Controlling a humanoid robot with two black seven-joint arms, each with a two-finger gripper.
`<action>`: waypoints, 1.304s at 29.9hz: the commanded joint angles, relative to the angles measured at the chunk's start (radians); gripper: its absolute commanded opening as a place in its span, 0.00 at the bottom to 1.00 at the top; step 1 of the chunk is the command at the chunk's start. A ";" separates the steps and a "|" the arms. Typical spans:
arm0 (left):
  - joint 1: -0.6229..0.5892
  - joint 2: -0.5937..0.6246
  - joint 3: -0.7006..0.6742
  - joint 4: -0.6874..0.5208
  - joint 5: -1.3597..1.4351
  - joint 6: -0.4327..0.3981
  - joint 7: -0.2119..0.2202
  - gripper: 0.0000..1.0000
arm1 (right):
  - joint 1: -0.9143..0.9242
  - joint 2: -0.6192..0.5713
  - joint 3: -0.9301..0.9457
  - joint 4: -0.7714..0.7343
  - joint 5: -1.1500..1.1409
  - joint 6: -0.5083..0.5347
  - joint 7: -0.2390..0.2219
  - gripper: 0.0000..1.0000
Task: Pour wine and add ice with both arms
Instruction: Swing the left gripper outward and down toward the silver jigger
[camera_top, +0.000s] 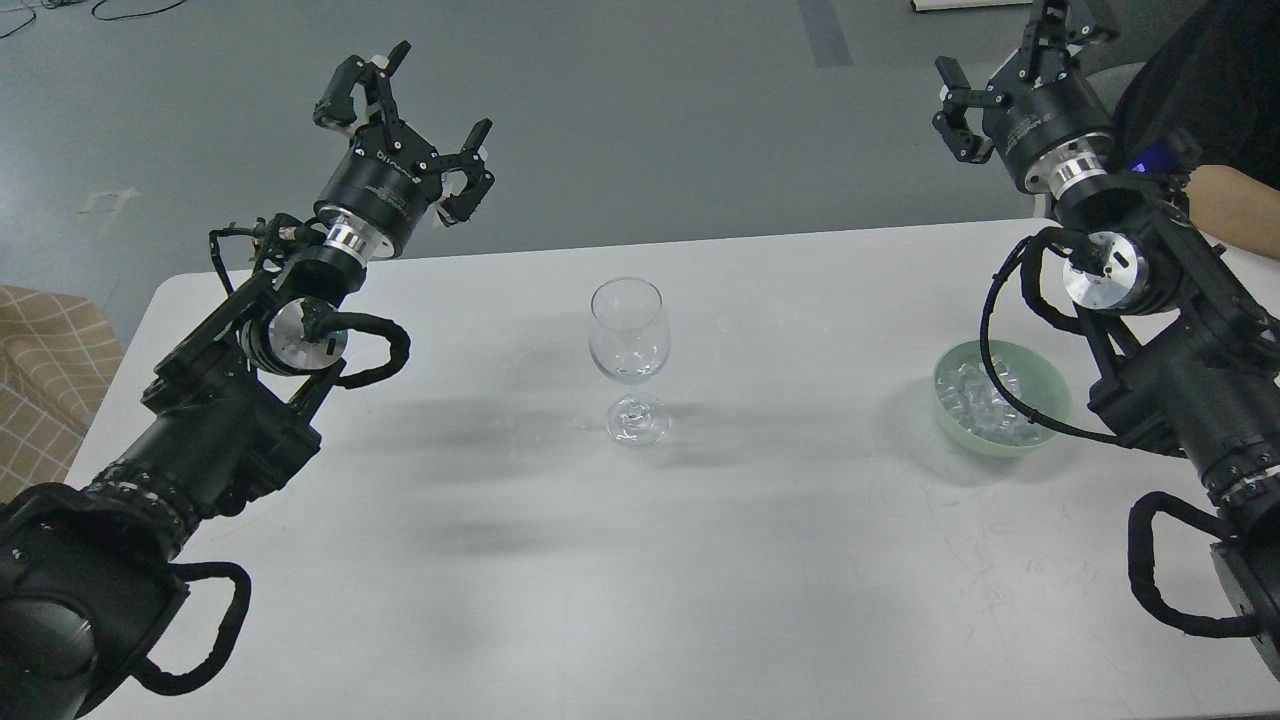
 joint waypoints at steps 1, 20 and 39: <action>-0.004 0.044 0.007 -0.052 0.002 0.000 0.032 0.99 | 0.001 -0.002 0.000 0.004 0.000 0.001 0.000 1.00; 0.248 0.674 0.000 -0.619 -0.293 0.000 0.163 0.99 | -0.005 -0.011 -0.034 0.029 0.000 -0.002 0.000 1.00; 0.823 1.046 0.000 -0.932 -1.130 0.000 0.123 0.99 | -0.038 -0.006 -0.055 0.035 -0.004 -0.016 -0.008 1.00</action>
